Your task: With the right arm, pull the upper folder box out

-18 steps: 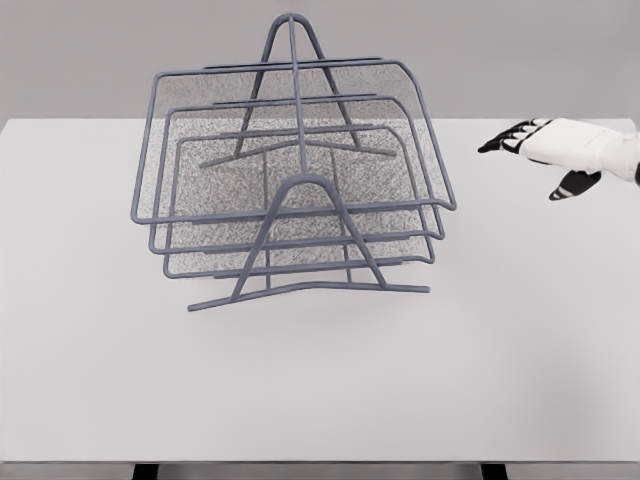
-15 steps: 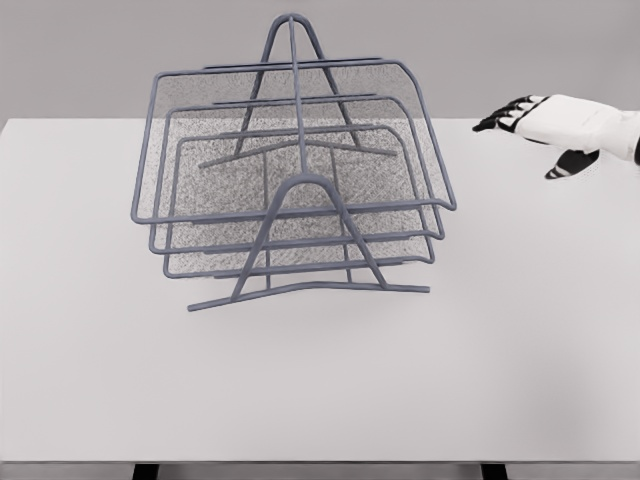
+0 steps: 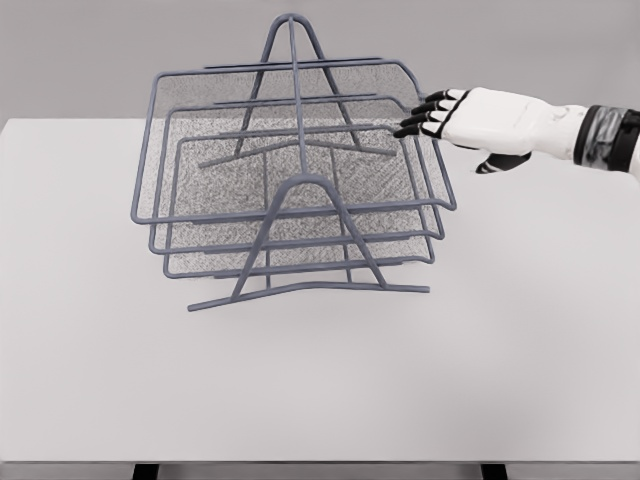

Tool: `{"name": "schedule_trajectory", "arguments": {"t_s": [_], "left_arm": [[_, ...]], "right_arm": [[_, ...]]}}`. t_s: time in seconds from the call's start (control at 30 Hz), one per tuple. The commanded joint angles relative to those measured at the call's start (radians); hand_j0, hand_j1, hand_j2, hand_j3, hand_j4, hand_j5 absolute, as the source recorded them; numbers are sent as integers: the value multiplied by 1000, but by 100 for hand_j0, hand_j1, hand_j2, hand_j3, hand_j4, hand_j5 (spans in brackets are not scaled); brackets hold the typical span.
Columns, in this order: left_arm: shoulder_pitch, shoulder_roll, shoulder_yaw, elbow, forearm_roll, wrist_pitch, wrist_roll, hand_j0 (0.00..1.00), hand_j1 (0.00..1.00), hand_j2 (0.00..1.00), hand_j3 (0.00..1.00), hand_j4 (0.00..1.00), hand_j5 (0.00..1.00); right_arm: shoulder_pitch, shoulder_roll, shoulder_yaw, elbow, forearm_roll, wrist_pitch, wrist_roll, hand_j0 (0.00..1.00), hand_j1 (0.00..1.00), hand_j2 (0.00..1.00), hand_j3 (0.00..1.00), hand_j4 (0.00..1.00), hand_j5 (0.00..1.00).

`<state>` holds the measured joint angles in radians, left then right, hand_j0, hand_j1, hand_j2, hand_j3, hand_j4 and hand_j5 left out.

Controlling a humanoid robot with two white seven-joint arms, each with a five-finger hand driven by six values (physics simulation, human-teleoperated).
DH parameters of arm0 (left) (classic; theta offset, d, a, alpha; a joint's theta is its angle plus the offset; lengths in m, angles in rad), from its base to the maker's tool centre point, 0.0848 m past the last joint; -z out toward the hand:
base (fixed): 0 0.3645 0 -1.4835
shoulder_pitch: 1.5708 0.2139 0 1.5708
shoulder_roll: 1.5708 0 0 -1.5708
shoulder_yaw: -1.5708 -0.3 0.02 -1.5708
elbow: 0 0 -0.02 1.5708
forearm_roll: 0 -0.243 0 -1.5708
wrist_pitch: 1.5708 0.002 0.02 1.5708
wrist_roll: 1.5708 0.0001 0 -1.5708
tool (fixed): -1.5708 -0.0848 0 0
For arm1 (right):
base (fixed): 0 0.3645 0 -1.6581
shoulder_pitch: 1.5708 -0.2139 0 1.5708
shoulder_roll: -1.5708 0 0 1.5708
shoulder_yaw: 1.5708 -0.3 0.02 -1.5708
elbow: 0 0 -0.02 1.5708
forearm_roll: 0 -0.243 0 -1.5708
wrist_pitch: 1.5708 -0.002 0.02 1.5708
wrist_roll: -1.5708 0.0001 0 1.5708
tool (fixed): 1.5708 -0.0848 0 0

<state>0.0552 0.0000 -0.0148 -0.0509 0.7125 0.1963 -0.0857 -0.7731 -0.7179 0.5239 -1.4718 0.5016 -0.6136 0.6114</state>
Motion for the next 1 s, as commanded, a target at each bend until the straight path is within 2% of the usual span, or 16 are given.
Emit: {"name": "schedule_trajectory", "arguments": {"t_s": [0.0,0.07,0.17,0.37,0.47,0.67,0.7,0.77,0.9,0.97], "left_arm": [[0,0,-1,0,-1,0,0,100,100,100,100,100,100],[0,0,-1,0,1,0,0,100,100,100,100,100,100],[0,0,-1,0,-1,0,0,100,100,100,100,100,100],[0,0,1,0,-1,0,0,100,100,100,100,100,100],[0,0,-1,0,-1,0,0,100,100,100,100,100,100],[0,0,1,0,1,0,0,100,100,100,100,100,100],[0,0,-1,0,1,0,0,100,100,100,100,100,100],[0,0,-1,0,-1,0,0,100,100,100,100,100,100],[0,0,-1,0,-1,0,0,100,100,100,100,100,100],[0,0,-1,0,1,0,0,100,100,100,100,100,100]], "right_arm": [[0,-29,8,-4,-6,3,-1,100,100,100,100,100,100],[2,-20,48,-13,-5,3,-1,100,100,100,100,100,100],[-8,-21,45,-38,-5,3,-1,100,100,100,100,100,100],[57,-32,47,-30,-5,3,-1,100,100,100,100,100,100],[57,-138,-1,-30,-9,3,-1,100,100,100,100,100,100],[69,-225,-45,-27,-18,3,-1,100,100,100,100,100,100],[94,-229,-76,-27,-18,3,-1,100,100,100,100,100,100],[140,-291,-128,-10,-60,3,-1,100,100,100,100,100,100],[156,-336,-133,2,-89,3,-1,100,100,100,100,100,100],[156,-382,-142,5,-109,3,-1,100,100,100,100,100,100]]}}
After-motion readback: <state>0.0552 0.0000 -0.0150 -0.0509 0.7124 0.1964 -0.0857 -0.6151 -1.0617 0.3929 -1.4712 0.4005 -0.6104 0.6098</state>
